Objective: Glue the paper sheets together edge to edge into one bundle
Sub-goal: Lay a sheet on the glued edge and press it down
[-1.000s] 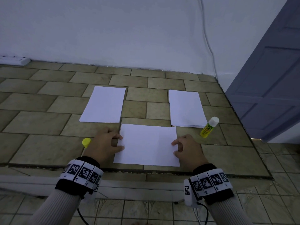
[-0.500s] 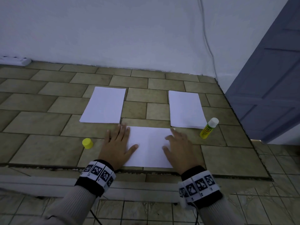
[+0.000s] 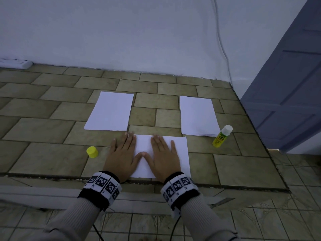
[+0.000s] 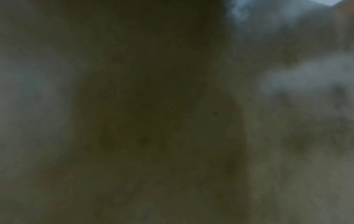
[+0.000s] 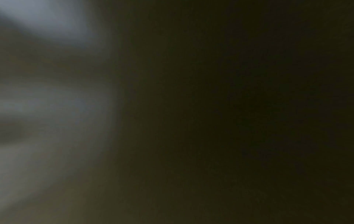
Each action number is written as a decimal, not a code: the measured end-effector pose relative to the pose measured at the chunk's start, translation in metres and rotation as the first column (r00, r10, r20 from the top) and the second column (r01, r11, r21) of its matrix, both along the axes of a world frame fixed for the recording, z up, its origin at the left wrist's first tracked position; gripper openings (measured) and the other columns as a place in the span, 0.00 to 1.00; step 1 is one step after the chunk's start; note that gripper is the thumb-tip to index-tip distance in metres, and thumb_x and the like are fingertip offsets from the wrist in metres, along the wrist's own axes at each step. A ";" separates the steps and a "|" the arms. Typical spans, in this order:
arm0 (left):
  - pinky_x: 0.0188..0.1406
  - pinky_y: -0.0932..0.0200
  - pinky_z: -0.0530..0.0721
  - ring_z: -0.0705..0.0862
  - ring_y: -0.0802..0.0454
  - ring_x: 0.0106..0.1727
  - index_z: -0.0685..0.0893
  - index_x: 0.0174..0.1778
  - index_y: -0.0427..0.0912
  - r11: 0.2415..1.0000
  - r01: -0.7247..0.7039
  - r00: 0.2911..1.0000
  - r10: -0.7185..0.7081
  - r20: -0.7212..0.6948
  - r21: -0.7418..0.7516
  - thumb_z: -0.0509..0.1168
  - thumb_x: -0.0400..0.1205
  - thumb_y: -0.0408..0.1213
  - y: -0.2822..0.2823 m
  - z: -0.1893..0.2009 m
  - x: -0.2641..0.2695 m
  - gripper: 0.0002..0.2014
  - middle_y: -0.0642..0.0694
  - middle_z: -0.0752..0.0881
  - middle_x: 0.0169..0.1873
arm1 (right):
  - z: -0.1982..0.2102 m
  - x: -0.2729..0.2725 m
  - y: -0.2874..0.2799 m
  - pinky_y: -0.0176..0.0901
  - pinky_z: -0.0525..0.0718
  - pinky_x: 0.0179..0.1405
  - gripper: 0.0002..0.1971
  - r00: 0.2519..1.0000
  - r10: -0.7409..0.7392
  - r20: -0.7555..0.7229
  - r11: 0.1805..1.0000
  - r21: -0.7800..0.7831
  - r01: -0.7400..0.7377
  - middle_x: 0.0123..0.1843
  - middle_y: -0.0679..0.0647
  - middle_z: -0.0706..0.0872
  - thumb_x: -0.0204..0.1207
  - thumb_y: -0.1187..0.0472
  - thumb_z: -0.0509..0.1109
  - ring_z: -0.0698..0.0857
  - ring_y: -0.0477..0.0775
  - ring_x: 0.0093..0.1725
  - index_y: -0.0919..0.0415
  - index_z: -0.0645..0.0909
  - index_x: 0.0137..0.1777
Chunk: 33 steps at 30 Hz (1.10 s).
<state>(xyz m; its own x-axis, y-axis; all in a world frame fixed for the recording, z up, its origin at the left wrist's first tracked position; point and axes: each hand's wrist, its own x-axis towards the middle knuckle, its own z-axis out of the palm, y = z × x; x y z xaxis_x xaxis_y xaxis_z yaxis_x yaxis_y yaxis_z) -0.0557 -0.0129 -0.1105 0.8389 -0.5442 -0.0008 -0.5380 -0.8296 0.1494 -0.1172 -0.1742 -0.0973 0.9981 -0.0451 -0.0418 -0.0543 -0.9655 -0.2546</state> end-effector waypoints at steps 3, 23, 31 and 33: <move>0.75 0.32 0.64 0.65 0.40 0.81 0.66 0.81 0.33 1.000 -0.014 1.000 0.014 -0.004 0.003 0.29 0.85 0.62 0.000 0.000 0.001 0.43 0.38 0.67 0.81 | 0.001 -0.011 -0.030 0.55 0.37 0.81 0.54 0.997 -0.075 0.005 0.996 -0.037 0.075 0.87 0.49 0.49 0.64 0.30 0.11 0.47 0.45 0.85 0.57 0.46 0.85; 0.75 0.32 0.64 0.67 0.40 0.81 0.68 0.80 0.33 1.000 -0.005 1.000 0.006 0.016 -0.019 0.31 0.85 0.63 0.001 -0.002 0.002 0.43 0.37 0.67 0.80 | -0.001 -0.005 0.000 0.64 0.35 0.77 0.49 0.997 0.082 0.002 0.996 -0.025 -0.082 0.85 0.56 0.57 0.75 0.31 0.22 0.53 0.53 0.85 0.62 0.57 0.83; 0.78 0.35 0.60 0.62 0.43 0.83 0.64 0.82 0.34 1.000 -0.019 0.999 0.020 0.031 -0.018 0.29 0.84 0.63 0.001 -0.002 0.001 0.43 0.40 0.63 0.82 | 0.003 -0.018 -0.050 0.61 0.39 0.81 0.49 0.997 -0.063 -0.033 0.991 -0.120 0.059 0.87 0.48 0.45 0.68 0.30 0.18 0.44 0.46 0.85 0.56 0.43 0.85; 0.78 0.35 0.59 0.61 0.43 0.83 0.64 0.82 0.34 1.000 -0.019 1.000 0.020 0.025 -0.017 0.29 0.84 0.63 0.001 -0.001 0.001 0.43 0.40 0.63 0.83 | 0.003 -0.026 -0.069 0.63 0.44 0.81 0.50 0.991 -0.122 -0.048 0.984 -0.139 0.115 0.87 0.47 0.45 0.66 0.30 0.16 0.44 0.45 0.85 0.55 0.43 0.85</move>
